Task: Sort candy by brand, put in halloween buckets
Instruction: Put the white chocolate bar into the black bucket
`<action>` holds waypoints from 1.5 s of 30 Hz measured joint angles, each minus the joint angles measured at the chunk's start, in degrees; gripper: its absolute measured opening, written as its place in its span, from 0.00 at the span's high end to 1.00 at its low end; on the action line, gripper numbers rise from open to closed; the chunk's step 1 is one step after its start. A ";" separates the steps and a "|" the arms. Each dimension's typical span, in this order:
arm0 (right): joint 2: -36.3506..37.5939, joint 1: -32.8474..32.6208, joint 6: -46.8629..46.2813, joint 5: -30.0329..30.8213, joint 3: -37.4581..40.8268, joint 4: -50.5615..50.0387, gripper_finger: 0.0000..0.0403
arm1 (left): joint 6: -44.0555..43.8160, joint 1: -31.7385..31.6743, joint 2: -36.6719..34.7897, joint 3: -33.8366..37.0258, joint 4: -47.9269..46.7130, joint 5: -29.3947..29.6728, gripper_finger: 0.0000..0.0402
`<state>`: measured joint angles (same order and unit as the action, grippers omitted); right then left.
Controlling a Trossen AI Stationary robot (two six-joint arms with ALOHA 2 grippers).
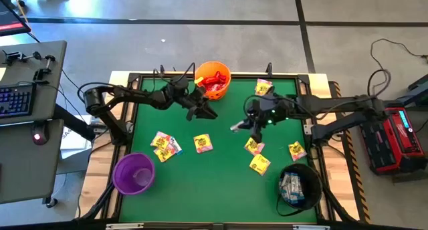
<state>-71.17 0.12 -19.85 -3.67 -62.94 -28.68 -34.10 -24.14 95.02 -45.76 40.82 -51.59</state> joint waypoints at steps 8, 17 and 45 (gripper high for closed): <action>4.46 -6.21 -14.67 -1.32 -0.04 -13.97 0.97 | 13.00 -0.27 0.00 0.00 1.19 0.00 0.72; 10.68 -14.17 -31.79 -3.56 -0.04 -18.87 0.97 | 13.30 -0.14 -0.26 -1.11 2.56 3.01 0.80; 16.47 -21.29 -24.03 -6.75 0.03 -48.69 0.97 | 26.55 6.49 -9.06 -1.29 -18.09 28.26 0.98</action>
<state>-54.70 -21.17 -43.88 -10.42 -62.92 -77.37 -7.55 -17.65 85.96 -47.05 22.73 -23.33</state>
